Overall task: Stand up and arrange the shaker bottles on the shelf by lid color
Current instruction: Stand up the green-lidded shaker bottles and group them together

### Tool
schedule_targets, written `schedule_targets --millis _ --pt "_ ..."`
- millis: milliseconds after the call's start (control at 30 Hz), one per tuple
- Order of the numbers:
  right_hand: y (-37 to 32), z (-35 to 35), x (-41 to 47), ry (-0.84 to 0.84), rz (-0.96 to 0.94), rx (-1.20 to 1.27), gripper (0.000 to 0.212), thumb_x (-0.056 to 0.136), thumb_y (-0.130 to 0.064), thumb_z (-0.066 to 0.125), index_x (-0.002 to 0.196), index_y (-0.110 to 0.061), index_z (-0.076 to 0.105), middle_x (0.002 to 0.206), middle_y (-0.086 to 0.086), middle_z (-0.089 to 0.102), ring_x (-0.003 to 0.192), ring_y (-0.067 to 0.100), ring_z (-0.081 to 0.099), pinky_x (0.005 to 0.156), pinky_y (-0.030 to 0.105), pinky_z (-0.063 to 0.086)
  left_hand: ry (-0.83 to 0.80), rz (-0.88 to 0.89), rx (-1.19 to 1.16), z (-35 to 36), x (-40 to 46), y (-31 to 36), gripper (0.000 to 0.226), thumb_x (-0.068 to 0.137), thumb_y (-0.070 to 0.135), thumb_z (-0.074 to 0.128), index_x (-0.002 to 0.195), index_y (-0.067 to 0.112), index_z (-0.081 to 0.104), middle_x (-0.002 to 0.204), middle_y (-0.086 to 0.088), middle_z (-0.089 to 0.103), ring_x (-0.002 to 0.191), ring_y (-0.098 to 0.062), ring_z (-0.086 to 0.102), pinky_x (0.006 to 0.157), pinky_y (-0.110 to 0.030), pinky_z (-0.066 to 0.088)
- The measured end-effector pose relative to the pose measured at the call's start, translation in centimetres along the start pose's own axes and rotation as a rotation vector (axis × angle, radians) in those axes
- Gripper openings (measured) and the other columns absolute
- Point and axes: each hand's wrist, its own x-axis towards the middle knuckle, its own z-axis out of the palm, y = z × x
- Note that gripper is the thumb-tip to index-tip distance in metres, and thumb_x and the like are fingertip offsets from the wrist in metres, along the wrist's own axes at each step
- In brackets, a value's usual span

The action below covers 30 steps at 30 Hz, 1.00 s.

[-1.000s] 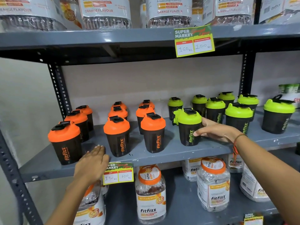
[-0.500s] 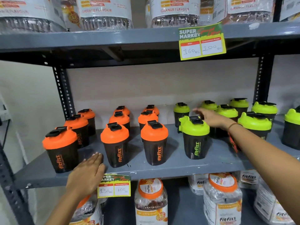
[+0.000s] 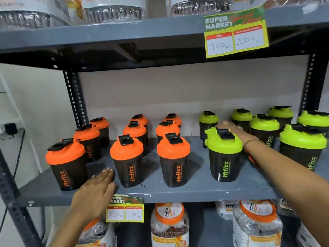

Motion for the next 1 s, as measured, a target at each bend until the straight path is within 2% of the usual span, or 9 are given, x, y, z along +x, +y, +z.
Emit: schedule_targets --millis 33,200,333,433,533,700,767,900,1000 --pt "0.1 -0.1 0.4 0.000 0.012 0.026 0.006 0.099 -0.027 0.048 0.097 -0.024 0.052 0.115 0.013 0.054 0.119 0.029 0.053 0.106 0.043 0.035 0.001 0.001 0.000 0.0 0.0 0.0 0.095 0.072 0.059 -0.011 0.150 0.018 0.027 0.158 0.000 0.027 0.145 -0.011 0.024 0.117 -0.028 0.016" --pt "0.2 -0.4 -0.7 -0.010 -0.042 -0.104 0.024 0.098 -0.029 0.044 0.117 -0.016 0.052 0.130 0.016 0.058 0.123 0.033 0.051 0.107 0.045 0.030 -0.002 0.001 0.000 -0.3 -0.1 0.1 0.094 0.073 0.059 -0.011 0.150 0.019 0.025 0.158 0.002 0.026 0.145 -0.010 0.024 0.117 -0.026 0.015" --pt "0.5 -0.5 -0.3 0.062 -0.039 0.156 0.041 0.097 -0.020 0.056 0.136 -0.011 0.048 0.140 0.019 0.054 0.128 0.035 0.050 0.107 0.040 0.036 -0.004 -0.001 0.000 -0.2 -0.1 0.1 0.083 0.081 0.054 -0.003 0.150 0.018 0.025 0.158 0.000 0.027 0.145 -0.011 0.024 0.117 -0.027 0.016" --pt "-0.1 -0.8 -0.9 0.076 -0.076 0.598 0.037 0.085 -0.006 0.072 0.120 -0.012 0.060 0.118 0.008 0.068 0.108 0.022 0.065 0.086 0.028 0.048 -0.002 -0.006 -0.008 -0.2 -0.1 0.1 0.081 0.082 0.053 0.000 0.150 0.018 0.027 0.157 -0.001 0.028 0.145 -0.012 0.026 0.117 -0.028 0.017" --pt "-0.7 -0.6 -1.5 0.013 -0.093 0.991 0.026 0.078 -0.009 0.078 0.098 -0.023 0.068 0.087 -0.004 0.077 0.078 0.011 0.073 0.060 0.023 0.056 -0.001 -0.003 -0.008 -0.1 -0.1 0.0 0.084 0.080 0.055 -0.003 0.150 0.018 0.026 0.157 0.000 0.028 0.144 -0.011 0.026 0.117 -0.027 0.017" --pt "-1.0 0.1 -1.2 -0.015 -0.059 1.136 0.012 0.089 -0.007 0.064 0.091 -0.019 0.066 0.063 -0.009 0.073 0.055 0.002 0.069 0.046 0.013 0.049 0.009 -0.006 -0.009 -0.1 -0.1 0.0 0.088 0.077 0.057 -0.006 0.149 0.019 0.027 0.157 0.000 0.029 0.144 -0.011 0.027 0.117 -0.027 0.017" --pt "-0.7 0.4 -1.0 -0.025 -0.021 1.189 0.028 0.094 -0.002 0.052 0.076 -0.015 0.068 0.050 -0.007 0.068 0.043 0.003 0.064 0.040 0.012 0.046 0.011 -0.009 -0.016 -0.1 -0.2 0.0 0.091 0.075 0.058 -0.007 0.149 0.019 0.028 0.157 0.000 0.029 0.144 -0.011 0.027 0.117 -0.027 0.017" --pt "0.2 1.4 -2.0 -0.148 -0.062 1.352 0.046 0.091 -0.017 0.052 0.051 -0.017 0.076 0.053 -0.004 0.069 0.046 0.007 0.067 0.042 0.015 0.049 0.019 -0.013 -0.015 -0.1 -0.2 0.1 0.090 0.075 0.058 -0.007 0.149 0.020 0.028 0.156 0.001 0.029 0.144 -0.011 0.028 0.117 -0.027 0.017" --pt "0.6 1.7 -2.3 -0.185 -0.044 1.416 0.063 0.098 -0.007 0.034 0.050 -0.013 0.075 0.053 0.000 0.069 0.045 0.011 0.067 0.041 0.016 0.050 0.023 -0.017 -0.003 -0.1 -0.2 0.1 0.090 0.075 0.058 -0.008 0.149 0.021 0.028 0.157 0.002 0.029 0.144 -0.009 0.027 0.117 -0.027 0.017"
